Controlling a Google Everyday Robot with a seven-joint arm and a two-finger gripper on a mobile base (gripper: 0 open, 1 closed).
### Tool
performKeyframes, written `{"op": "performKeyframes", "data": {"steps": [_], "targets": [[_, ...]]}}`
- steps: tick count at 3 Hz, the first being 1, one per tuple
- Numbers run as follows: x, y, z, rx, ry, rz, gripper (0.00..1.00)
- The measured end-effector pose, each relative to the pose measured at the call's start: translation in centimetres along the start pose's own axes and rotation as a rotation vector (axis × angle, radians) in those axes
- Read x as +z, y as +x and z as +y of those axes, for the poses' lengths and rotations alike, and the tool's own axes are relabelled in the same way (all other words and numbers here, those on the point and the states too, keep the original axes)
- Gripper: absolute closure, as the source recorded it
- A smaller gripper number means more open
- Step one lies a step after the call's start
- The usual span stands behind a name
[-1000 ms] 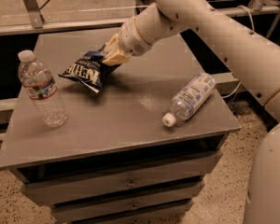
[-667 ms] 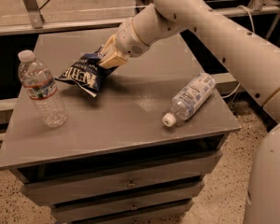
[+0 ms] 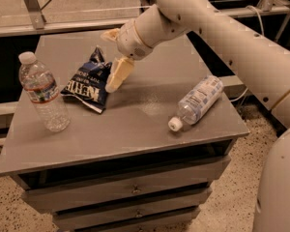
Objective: Move blue chip bag near water bottle
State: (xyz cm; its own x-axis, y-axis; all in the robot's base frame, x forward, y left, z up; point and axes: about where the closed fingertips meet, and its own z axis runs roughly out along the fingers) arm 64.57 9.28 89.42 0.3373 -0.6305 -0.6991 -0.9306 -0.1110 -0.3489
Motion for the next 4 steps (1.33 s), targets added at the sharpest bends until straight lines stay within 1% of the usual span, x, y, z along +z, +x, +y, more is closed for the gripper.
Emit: {"op": "performKeyframes", "data": {"steps": [1, 2, 3, 4], "targets": [[0.0, 0.0, 0.0, 0.0, 0.0, 0.0, 0.0], [-1.8, 0.8, -0.6, 0.029, 0.058, -0.002, 0.0], [-6.2, 3.7, -1.5, 0.095, 0.177, -0.022, 0.0], [-9.5, 6.9, -1.5, 0.165, 0.3, -0.089, 0.0]]}}
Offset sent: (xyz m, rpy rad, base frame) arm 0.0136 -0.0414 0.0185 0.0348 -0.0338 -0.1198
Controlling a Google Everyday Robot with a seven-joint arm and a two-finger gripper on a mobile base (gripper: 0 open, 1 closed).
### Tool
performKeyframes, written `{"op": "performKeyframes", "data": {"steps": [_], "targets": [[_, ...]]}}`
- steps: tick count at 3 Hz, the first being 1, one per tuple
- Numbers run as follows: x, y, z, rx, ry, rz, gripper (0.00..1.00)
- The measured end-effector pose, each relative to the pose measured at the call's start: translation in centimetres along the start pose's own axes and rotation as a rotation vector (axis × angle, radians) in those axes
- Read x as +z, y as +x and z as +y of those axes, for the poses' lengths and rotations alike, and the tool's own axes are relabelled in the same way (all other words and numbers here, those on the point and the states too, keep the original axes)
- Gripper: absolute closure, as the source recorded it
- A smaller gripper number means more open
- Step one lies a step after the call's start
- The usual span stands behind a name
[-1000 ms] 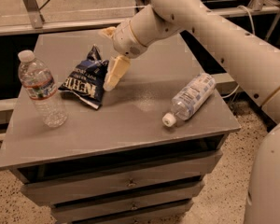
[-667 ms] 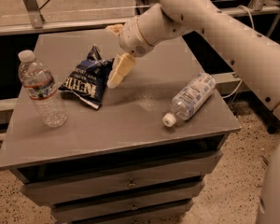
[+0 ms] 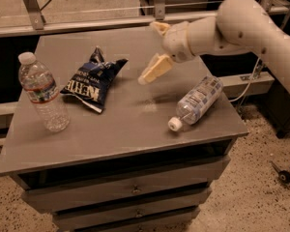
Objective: Move blue chip bag near water bottle
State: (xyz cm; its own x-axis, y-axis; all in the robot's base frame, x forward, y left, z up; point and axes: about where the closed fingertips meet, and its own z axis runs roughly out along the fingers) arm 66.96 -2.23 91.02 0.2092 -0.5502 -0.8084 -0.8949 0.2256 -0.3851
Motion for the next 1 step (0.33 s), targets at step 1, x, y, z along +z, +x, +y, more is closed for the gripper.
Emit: {"op": "performKeyframes", "data": {"steps": [1], "targets": [[-4.84, 2.21, -3.04, 0.046, 0.164, -0.01, 0.0]]}}
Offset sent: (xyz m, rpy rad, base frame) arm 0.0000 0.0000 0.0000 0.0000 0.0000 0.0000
